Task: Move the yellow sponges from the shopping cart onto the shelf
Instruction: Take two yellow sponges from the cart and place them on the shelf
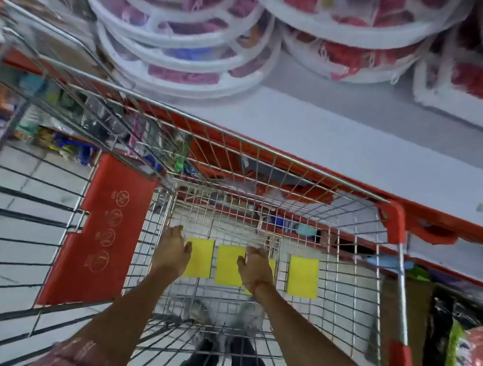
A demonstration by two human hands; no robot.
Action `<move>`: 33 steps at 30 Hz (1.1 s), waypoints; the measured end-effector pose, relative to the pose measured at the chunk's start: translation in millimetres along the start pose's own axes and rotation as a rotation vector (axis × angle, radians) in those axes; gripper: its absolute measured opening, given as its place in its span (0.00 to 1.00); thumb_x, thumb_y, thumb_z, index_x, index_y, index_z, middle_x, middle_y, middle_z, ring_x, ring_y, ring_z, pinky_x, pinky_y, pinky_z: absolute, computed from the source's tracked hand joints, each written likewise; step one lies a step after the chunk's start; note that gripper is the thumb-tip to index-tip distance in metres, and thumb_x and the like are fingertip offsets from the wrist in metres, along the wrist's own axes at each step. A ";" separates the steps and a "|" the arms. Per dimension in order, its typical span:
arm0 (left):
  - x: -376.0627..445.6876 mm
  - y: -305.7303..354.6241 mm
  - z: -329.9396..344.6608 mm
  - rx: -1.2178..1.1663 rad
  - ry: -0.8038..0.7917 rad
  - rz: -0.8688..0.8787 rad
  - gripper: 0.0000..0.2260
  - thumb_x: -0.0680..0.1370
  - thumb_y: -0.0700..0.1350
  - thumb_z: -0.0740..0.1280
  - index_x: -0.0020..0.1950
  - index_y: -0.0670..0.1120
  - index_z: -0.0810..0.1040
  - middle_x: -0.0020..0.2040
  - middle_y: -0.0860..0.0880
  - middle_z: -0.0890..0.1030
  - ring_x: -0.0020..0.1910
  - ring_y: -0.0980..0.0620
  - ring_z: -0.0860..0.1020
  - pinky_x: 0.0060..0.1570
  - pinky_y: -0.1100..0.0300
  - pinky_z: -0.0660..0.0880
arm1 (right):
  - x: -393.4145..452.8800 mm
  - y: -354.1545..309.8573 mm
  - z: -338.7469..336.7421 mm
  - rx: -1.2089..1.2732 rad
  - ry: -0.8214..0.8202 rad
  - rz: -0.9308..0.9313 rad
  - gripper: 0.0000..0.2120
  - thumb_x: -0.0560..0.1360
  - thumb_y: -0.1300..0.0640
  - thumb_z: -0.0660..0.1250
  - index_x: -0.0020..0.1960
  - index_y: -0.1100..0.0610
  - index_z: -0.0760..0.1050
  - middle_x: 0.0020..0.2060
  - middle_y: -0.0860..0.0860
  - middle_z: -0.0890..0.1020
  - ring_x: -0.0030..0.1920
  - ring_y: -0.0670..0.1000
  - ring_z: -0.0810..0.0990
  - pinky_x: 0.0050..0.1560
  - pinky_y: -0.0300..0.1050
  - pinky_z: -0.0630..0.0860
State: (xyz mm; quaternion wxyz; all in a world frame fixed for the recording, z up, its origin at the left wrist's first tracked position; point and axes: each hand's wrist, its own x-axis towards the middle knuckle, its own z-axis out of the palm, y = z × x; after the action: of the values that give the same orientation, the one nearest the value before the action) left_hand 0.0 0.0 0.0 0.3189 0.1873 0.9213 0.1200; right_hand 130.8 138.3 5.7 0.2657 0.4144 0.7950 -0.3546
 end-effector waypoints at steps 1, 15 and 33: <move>6.4 -6.1 7.7 -0.001 -0.065 -0.085 0.22 0.79 0.46 0.61 0.72 0.39 0.64 0.70 0.40 0.69 0.69 0.42 0.68 0.66 0.50 0.68 | 6.1 1.0 6.2 -0.032 -0.029 0.032 0.24 0.82 0.53 0.55 0.75 0.62 0.60 0.73 0.60 0.65 0.73 0.57 0.64 0.70 0.49 0.68; 29.7 -30.4 49.9 -0.189 -0.228 -0.299 0.20 0.78 0.52 0.63 0.55 0.35 0.79 0.58 0.36 0.79 0.58 0.40 0.78 0.53 0.54 0.73 | 39.2 -9.8 41.6 0.026 0.082 0.236 0.24 0.79 0.51 0.62 0.69 0.65 0.65 0.64 0.61 0.75 0.65 0.58 0.74 0.61 0.50 0.75; -13.8 0.6 -49.2 -1.019 -0.338 -0.344 0.15 0.70 0.38 0.75 0.55 0.39 0.77 0.59 0.37 0.80 0.52 0.42 0.81 0.54 0.50 0.77 | -20.3 9.8 -72.6 1.029 -0.148 0.284 0.25 0.69 0.62 0.76 0.64 0.65 0.74 0.62 0.62 0.80 0.62 0.59 0.79 0.63 0.52 0.76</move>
State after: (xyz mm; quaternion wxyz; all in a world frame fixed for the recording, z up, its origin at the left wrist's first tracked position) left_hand -20.9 -10.3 45.5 0.5273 -0.1269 0.7002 0.4643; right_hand 140.2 189.7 61.0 0.1290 0.5686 0.4340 -0.6868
